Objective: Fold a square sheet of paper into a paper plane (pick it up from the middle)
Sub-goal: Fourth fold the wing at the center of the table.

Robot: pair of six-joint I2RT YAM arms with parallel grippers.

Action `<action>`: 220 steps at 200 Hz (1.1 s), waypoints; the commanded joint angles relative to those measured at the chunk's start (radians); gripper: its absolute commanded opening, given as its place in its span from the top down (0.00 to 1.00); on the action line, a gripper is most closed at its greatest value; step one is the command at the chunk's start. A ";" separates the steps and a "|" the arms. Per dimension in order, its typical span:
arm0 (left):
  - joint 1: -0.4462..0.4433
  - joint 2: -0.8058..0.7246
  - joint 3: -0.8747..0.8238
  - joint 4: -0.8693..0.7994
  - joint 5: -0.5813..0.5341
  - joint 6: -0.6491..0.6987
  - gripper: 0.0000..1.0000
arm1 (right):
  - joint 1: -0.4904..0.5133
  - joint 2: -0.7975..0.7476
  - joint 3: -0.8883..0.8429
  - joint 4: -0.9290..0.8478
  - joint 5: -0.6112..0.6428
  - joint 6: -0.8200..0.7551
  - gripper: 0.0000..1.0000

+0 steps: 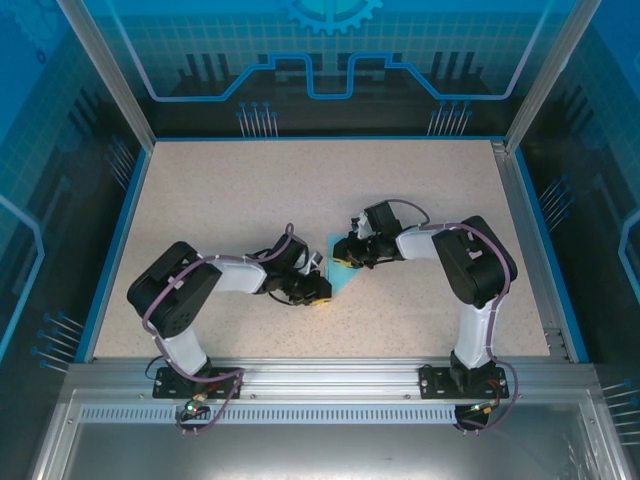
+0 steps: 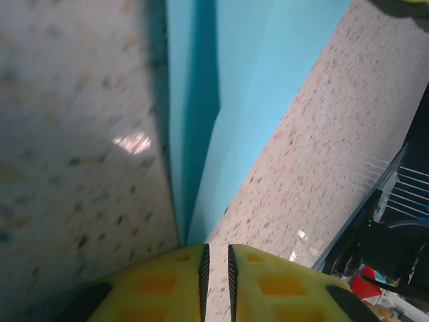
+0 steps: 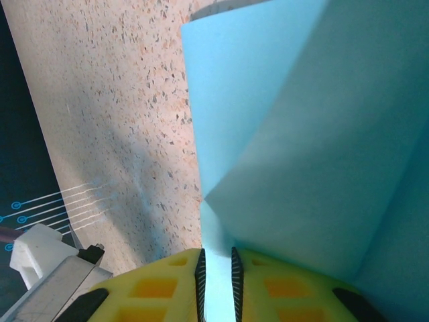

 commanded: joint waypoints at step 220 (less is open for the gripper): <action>-0.004 0.008 -0.035 -0.129 -0.079 -0.024 0.80 | 0.011 0.097 -0.022 -0.110 0.077 -0.017 0.79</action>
